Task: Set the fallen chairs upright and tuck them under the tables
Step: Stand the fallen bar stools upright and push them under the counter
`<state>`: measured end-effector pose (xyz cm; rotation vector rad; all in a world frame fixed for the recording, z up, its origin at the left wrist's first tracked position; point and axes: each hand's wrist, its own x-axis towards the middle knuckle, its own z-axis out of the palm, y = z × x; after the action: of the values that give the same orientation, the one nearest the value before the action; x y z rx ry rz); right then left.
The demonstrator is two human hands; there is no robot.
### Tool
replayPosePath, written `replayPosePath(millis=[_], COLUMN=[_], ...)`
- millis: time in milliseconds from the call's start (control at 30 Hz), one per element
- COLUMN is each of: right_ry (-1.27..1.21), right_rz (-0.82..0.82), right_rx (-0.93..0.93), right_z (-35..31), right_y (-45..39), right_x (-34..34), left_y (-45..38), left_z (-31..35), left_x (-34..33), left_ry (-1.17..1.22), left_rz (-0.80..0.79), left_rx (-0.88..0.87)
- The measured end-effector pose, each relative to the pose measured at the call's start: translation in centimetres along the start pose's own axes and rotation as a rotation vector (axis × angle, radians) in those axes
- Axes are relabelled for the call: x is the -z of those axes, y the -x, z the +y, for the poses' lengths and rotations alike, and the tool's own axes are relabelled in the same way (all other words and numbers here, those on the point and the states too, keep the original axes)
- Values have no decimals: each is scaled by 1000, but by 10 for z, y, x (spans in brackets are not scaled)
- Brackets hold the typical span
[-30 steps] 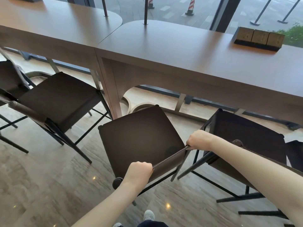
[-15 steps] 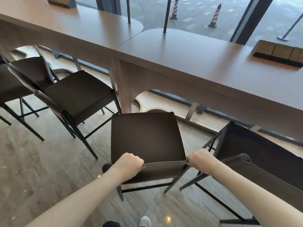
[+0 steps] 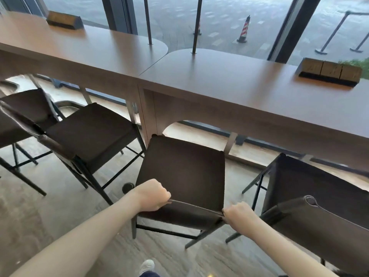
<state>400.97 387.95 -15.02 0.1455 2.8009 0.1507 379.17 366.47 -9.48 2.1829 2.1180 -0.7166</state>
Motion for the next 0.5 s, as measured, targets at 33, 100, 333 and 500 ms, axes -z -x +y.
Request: replayPosePath(millis=[33,100,333,500], right_ry=[37,74,-54,-95], right_rz=[-57,-43,80,118], right_rx=[-23,-7,-135,-78], right_z=[-10,-15,-39,-76], right_y=[1,-1,-21,-43], right_x=[11,15,22,32], left_y=[-1,-2,3,30], left_z=[-6,-16,-55,-78], left_x=[3,6,-22,-67], left_ry=[-11,-35,-71,16], left_rz=[-14,-36,8,58], left_rx=[-17,-65,-119,-118])
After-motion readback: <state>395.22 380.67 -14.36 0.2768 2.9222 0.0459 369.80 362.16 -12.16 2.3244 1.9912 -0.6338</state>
